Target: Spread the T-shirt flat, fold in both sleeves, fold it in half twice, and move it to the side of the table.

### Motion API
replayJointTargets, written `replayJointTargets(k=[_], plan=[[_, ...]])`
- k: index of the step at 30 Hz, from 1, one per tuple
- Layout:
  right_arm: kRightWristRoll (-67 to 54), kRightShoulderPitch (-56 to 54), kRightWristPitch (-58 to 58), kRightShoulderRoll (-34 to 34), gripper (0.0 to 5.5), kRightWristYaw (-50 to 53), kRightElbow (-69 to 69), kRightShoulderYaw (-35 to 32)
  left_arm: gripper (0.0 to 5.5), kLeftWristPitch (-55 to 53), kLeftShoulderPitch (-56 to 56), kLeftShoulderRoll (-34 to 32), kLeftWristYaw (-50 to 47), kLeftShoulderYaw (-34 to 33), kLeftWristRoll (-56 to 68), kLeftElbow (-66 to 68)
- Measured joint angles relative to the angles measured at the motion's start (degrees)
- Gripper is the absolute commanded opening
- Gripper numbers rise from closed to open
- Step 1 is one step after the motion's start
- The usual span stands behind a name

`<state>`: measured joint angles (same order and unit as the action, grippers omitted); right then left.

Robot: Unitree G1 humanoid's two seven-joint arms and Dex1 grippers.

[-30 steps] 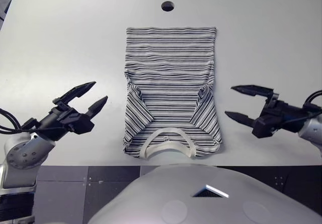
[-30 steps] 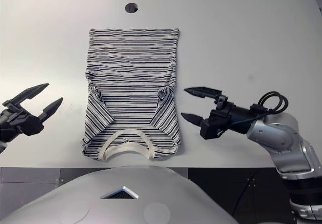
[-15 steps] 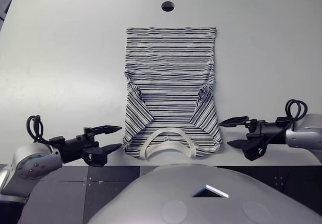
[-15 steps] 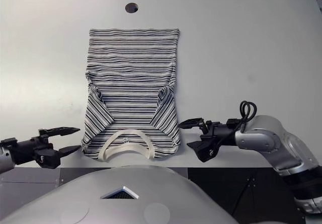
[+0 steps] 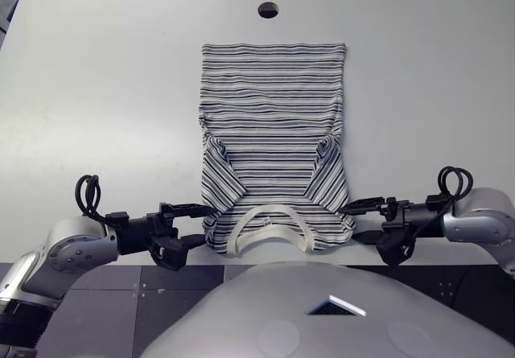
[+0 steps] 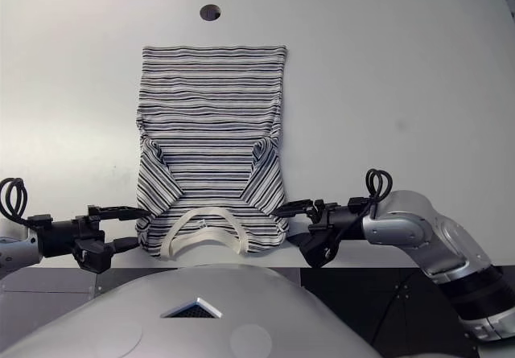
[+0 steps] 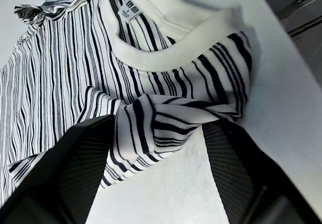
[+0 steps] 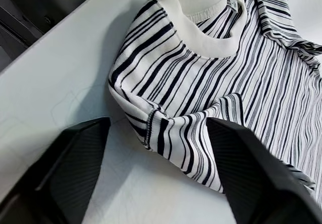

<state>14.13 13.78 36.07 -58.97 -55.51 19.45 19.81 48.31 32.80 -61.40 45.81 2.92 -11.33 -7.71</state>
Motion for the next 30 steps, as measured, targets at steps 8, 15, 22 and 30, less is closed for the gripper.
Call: replayJointTargets(k=[8,15,22,30], plan=[[0.34,-0.93,-0.15,1.96,1.4,0.29,-1.13,1.35,1.28,1.91,-2.37,-0.5,0.0,2.31,0.66,4.21],[0.17,-1.01,-0.58,2.43,0.19,0.96,-1.34,1.49,0.21,1.82,-4.21,-0.48,0.01,4.55,1.49,5.88],[-9.69,0.9,-2.7,2.61,0.11,2.2,-1.77,-0.82,0.12,1.61,-3.98,0.38,0.0,6.5,7.6,3.76],[-15.17,5.34,-2.65,2.11,0.11,4.16,-3.47,-7.62,0.12,-1.25,-6.49,7.72,-4.32,3.71,20.05,2.78]])
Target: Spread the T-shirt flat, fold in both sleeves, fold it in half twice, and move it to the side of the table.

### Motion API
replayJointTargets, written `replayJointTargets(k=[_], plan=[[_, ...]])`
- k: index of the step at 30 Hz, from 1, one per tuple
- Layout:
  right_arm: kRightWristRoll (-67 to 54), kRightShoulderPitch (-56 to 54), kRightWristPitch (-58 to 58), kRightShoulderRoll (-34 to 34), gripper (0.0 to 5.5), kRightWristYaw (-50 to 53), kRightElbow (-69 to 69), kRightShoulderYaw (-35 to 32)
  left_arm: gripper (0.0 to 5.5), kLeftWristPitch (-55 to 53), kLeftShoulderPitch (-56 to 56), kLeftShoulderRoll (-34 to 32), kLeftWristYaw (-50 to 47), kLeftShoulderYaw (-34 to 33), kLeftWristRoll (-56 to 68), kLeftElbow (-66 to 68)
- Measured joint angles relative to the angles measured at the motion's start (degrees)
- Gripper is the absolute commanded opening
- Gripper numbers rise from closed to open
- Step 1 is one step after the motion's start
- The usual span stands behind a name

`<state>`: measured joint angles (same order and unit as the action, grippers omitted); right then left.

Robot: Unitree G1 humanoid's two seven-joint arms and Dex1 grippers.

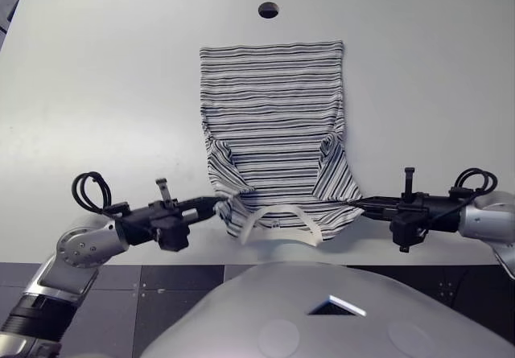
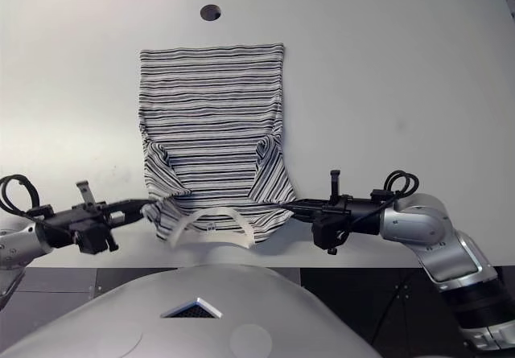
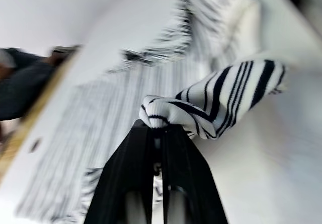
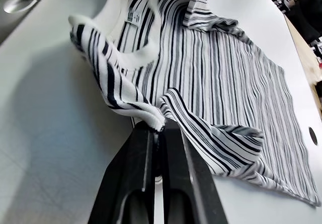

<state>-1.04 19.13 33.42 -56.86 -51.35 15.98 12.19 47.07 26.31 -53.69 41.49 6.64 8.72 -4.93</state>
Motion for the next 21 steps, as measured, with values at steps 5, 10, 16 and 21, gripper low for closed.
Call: replayJointTargets(k=[5,10,16,21], plan=[[2.02,-11.96,-1.83,11.95,0.11,5.49,-6.65,1.42,0.12,-3.56,-11.8,8.32,-4.65,-0.69,-5.21,14.56],[7.3,-23.76,-4.06,23.1,0.11,14.01,-18.04,2.14,0.12,-5.17,-25.47,16.74,-9.42,0.96,-12.51,27.51],[15.55,-38.61,-5.57,32.67,0.11,27.11,-38.6,2.19,0.12,-5.57,-39.82,22.96,-17.48,2.04,-19.18,42.59],[20.02,-46.1,-4.64,35.62,0.11,35.26,-53.71,2.47,0.12,-5.68,-48.02,25.78,-19.97,2.28,-20.92,49.24]])
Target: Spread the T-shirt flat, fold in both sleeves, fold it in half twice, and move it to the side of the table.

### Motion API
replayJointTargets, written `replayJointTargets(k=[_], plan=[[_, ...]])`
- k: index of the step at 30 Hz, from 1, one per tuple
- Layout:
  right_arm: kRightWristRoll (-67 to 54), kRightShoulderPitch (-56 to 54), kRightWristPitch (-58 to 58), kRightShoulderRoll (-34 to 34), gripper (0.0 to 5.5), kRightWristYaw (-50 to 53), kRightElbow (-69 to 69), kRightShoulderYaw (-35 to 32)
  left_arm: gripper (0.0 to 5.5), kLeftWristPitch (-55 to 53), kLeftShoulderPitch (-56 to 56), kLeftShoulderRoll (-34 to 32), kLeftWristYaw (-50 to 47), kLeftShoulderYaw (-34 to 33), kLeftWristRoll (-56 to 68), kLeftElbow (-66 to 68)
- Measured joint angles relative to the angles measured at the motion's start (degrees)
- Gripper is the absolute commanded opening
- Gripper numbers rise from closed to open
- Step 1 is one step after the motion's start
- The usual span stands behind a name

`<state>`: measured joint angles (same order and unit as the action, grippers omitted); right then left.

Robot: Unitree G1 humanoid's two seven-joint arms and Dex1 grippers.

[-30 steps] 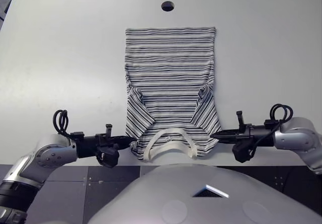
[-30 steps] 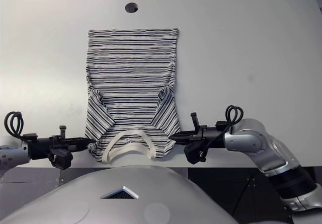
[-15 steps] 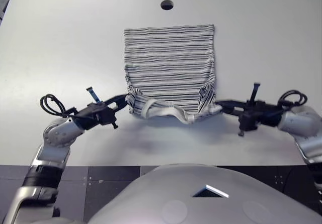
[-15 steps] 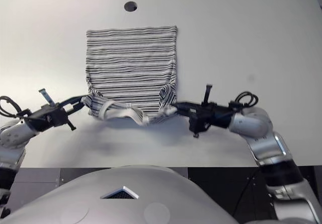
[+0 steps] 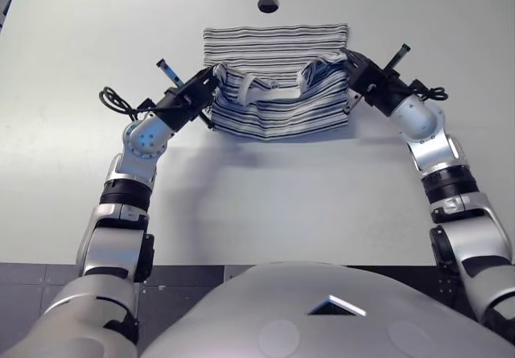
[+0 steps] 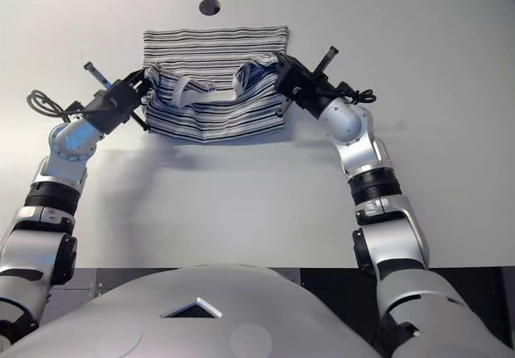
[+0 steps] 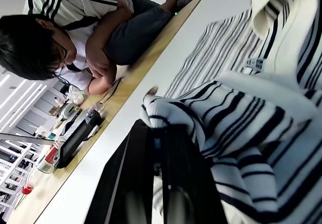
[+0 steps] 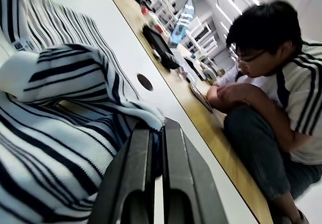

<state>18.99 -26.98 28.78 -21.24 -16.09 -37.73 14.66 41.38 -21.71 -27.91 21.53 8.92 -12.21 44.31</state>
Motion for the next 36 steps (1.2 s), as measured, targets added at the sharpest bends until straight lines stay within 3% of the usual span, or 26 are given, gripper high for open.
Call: replayJointTargets(k=[16,18,23,26,36], plan=[[3.43,-19.02,0.68,5.69,0.11,12.09,-27.86,0.31,0.12,-7.22,-17.45,4.9,-11.86,2.75,-7.91,25.83],[4.11,-19.76,-0.09,6.7,0.1,12.94,-30.02,0.74,0.46,-7.8,-18.41,5.37,-12.32,3.26,-8.5,27.29],[5.74,-21.62,-2.64,9.69,1.19,14.85,-34.44,2.23,1.39,-11.92,-21.22,7.27,-13.39,3.87,-9.33,29.92],[6.81,-22.02,-4.01,10.08,1.57,16.28,-35.84,2.85,1.72,-14.08,-22.67,7.76,-14.38,3.45,-9.17,30.81],[4.99,-23.98,-8.52,11.54,3.36,18.27,-37.78,-0.31,3.28,-20.68,-25.75,11.62,-13.17,-5.43,-1.21,31.97]])
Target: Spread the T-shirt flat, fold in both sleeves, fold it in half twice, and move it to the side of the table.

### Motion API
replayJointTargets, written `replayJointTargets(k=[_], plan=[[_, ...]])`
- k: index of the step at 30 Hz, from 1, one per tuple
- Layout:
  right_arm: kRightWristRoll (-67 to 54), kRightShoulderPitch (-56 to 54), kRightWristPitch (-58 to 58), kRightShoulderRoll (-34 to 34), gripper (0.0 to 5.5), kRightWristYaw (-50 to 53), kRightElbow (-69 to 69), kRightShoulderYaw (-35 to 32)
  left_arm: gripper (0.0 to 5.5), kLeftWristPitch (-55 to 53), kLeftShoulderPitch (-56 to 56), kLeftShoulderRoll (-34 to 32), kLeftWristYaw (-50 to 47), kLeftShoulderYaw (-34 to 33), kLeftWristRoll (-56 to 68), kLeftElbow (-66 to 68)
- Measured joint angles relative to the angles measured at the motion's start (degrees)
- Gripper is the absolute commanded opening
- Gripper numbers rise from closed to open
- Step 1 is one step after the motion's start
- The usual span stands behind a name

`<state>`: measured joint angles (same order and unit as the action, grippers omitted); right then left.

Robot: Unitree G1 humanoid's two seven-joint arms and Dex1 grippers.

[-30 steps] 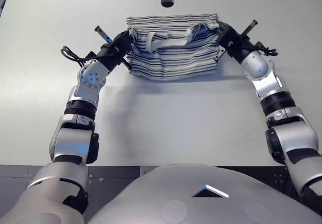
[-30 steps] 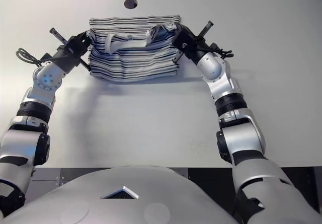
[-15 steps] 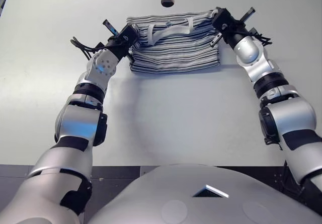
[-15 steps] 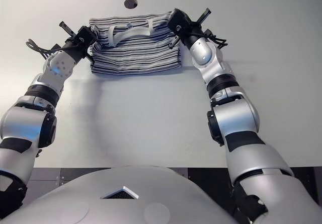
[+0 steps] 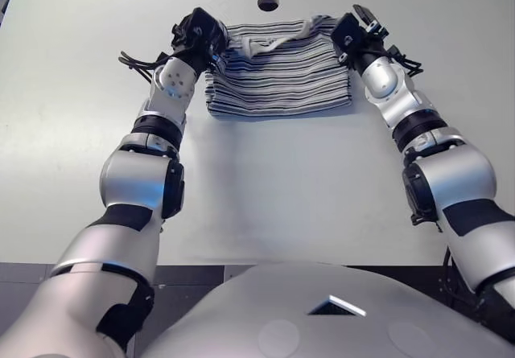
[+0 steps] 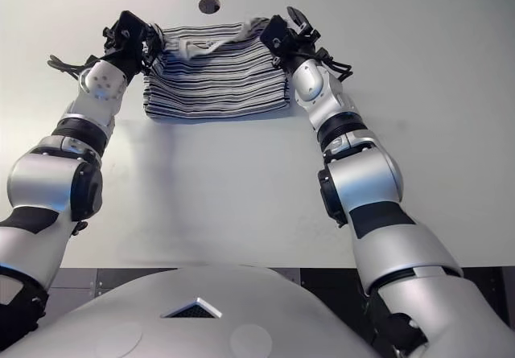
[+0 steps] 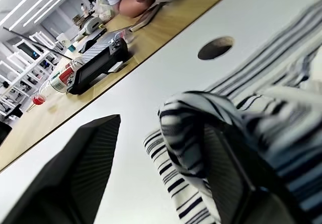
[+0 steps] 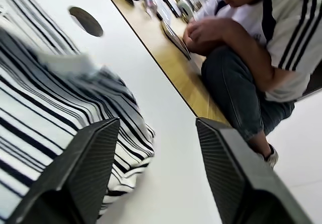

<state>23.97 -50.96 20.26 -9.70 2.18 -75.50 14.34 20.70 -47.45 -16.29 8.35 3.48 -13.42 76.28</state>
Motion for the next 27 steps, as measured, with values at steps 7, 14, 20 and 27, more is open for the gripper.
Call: replayJointTargets(k=[7,14,20,27], plan=[[-1.35,1.2,2.31,-0.14,4.67,-0.57,1.26,-1.72,4.42,-8.01,-0.12,0.37,-1.15,-6.68,4.8,1.09],[3.26,19.89,18.37,-7.89,4.71,-15.71,27.59,7.83,5.49,-12.81,1.33,-1.91,-7.71,-14.53,9.83,1.57],[9.08,19.77,16.72,-15.23,4.71,-17.58,31.6,11.78,5.49,-5.89,5.67,-3.93,-8.58,-18.25,12.65,-0.04],[3.1,25.11,15.35,-20.88,4.71,-22.93,50.34,6.8,5.49,4.22,16.18,-4.77,-7.72,-20.0,15.01,-3.73]])
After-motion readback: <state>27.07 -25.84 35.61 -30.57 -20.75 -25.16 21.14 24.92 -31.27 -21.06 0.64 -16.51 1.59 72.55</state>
